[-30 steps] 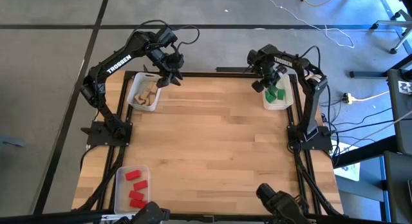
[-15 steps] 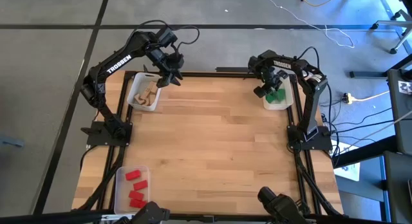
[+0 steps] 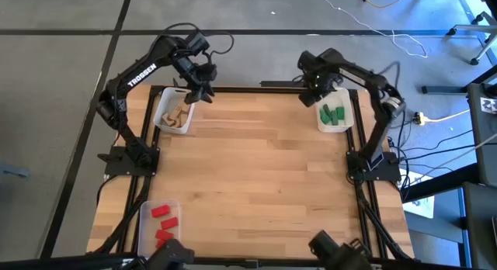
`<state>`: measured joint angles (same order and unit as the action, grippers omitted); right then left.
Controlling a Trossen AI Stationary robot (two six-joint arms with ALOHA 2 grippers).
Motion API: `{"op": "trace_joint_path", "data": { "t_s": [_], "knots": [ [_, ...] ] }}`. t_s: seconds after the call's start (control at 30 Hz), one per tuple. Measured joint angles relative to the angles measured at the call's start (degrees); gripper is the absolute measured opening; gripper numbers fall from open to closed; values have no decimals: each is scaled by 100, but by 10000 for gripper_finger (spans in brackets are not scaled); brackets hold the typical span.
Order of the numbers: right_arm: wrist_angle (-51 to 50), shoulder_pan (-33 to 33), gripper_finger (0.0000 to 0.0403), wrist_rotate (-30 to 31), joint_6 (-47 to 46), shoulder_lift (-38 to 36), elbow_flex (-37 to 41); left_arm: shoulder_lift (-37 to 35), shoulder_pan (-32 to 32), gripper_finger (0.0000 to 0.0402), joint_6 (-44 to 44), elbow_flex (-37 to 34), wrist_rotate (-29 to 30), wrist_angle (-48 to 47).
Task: Sort & place blocks by color
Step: Return to Home Position
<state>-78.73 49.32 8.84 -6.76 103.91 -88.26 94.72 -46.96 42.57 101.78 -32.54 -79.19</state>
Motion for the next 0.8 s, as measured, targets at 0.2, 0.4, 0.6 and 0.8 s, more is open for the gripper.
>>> {"op": "trace_joint_path", "data": {
  "t_s": [0.2,0.4,0.6,0.8],
  "knots": [
    [237,-519,137,-117,360,-1118,-276,-289,-335,150,143,0,-528,7],
    [864,-1187,138,-787,703,-2300,-279,-944,-479,150,-42,4,-513,14],
    [1238,-1981,138,-903,988,-3118,-279,-1712,-479,150,-194,4,-452,16],
    [1350,-2499,138,-896,760,-3706,-43,-2653,-582,150,-626,-342,-249,38]
  ]
}}
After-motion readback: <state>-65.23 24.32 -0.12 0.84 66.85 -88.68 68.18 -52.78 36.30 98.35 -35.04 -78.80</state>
